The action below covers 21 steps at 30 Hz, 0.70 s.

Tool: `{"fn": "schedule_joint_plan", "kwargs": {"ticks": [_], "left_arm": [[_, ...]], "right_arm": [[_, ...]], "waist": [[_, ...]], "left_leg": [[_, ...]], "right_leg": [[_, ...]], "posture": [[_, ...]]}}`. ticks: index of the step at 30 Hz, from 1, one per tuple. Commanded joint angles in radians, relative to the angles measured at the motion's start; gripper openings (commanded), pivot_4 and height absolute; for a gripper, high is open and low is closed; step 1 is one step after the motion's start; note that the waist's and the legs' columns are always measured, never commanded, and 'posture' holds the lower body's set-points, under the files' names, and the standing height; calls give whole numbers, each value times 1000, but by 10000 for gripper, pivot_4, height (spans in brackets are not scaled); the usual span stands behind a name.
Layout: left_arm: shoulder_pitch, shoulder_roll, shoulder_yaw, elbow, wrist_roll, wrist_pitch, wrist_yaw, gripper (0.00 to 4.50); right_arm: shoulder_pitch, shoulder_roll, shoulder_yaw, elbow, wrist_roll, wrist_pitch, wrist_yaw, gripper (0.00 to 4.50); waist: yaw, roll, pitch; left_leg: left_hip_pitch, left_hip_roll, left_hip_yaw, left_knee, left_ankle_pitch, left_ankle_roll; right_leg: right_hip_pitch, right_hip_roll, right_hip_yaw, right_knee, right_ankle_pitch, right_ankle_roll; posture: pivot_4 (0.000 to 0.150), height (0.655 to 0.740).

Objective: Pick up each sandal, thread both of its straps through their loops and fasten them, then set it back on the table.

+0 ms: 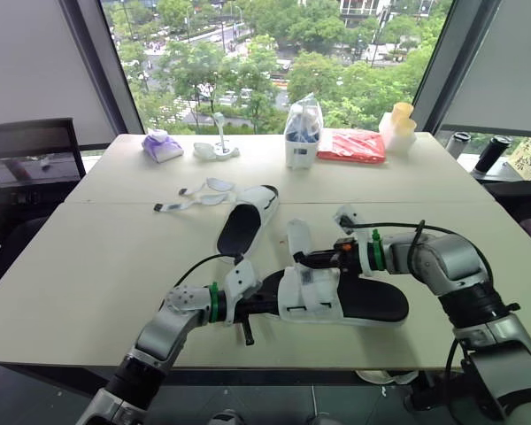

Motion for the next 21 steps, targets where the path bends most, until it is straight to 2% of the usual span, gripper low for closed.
{"fn": "schedule_joint_plan", "kwargs": {"ticks": [1, 4, 8, 11, 15, 21], "left_arm": [[13, 3, -14, 37, 25, 24, 24, 0], [12, 5, -13, 41, 22, 25, 23, 0], [6, 2, -16, 51, 22, 25, 19, 0], [-1, 1, -23, 57, 24, 21, 13, 0], [-10, 4, -27, 69, 23, 16, 11, 0], [-10, 7, -23, 72, 19, 17, 15, 0]], "right_arm": [[-14, 8, -159, -79, 138, 73, 25, 603], [15, 6, -215, -110, 179, 123, 10, 603], [62, 21, -207, -143, 145, 110, -34, 603], [81, 27, -169, -164, 104, 63, -46, 11005], [76, 17, -138, -155, 46, -9, -40, 30248], [59, -36, -124, -186, -13, -144, 35, 30248]], "waist": [[1, 0, 0], [-1, 0, 0], [-2, 0, 0], [-4, 0, 0], [-6, 0, 0], [-5, 0, 0]], "left_leg": [[0, 0, 0, 0, 0, 0], [0, 0, 0, 0, 0, 0], [0, 0, 0, 0, 0, 0], [0, 0, 0, 0, 0, 0], [0, 0, 0, -1, 0, 0], [0, 0, 1, -1, 0, 0]], "right_leg": [[0, 0, 0, 0, 0, 0], [0, 0, 0, 0, 0, 0], [0, 0, 0, 0, 0, 0], [0, 0, 0, 0, 0, 0], [-1, 1, 0, 0, 0, 1], [0, 1, 0, 0, 0, 1]], "posture": [[1500, 7400], [1500, 7400], [1500, 7400], [1500, 7400], [1500, 7400], [1500, 7400]]}}
